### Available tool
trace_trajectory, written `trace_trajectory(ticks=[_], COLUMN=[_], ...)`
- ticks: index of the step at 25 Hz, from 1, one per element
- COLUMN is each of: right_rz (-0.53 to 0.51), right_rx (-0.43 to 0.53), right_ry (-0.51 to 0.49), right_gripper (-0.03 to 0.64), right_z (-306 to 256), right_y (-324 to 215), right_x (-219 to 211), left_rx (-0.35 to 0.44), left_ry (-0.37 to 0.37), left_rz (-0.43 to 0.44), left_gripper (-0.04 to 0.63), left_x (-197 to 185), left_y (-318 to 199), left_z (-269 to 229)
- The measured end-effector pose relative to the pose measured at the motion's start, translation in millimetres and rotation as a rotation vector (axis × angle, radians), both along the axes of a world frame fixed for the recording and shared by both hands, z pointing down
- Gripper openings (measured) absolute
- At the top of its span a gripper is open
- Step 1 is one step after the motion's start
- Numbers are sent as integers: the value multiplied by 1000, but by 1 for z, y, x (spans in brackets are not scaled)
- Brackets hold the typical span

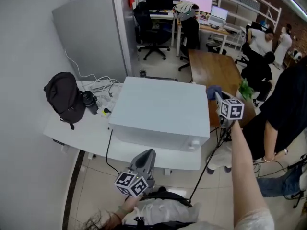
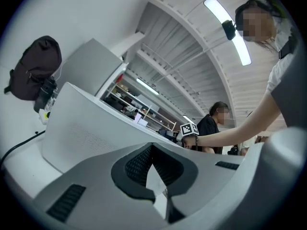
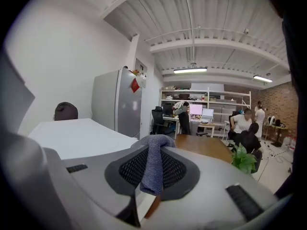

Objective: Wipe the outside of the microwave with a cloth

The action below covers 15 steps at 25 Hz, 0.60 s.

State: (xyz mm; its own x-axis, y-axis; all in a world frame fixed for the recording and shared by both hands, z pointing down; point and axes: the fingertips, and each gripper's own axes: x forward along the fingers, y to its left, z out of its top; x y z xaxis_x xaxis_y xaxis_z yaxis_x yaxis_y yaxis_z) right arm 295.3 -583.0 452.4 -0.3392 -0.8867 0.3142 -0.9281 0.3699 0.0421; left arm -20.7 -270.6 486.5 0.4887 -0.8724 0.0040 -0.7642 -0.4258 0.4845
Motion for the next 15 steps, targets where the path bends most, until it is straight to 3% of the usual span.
trace_trajectory(ticks=[3, 6, 11, 15], right_rz=[-28, -119, -249, -283], right_rx=[-40, -21, -12, -39], right_ry=[-74, -150, -164, -140], right_gripper=[71, 71, 71, 71], right_z=[18, 22, 36, 59], right_y=[-11, 12, 101, 185], right_x=[-5, -19, -27, -26], left_rx=[-9, -5, -19, -22], left_ry=[-5, -13, -24, -22], left_rz=[-59, -95, -59, -13], left_gripper=[-9, -9, -9, -9], left_x=[-5, -8, 9, 28], left_y=[-3, -9, -22, -31], left_z=[4, 3, 8, 11])
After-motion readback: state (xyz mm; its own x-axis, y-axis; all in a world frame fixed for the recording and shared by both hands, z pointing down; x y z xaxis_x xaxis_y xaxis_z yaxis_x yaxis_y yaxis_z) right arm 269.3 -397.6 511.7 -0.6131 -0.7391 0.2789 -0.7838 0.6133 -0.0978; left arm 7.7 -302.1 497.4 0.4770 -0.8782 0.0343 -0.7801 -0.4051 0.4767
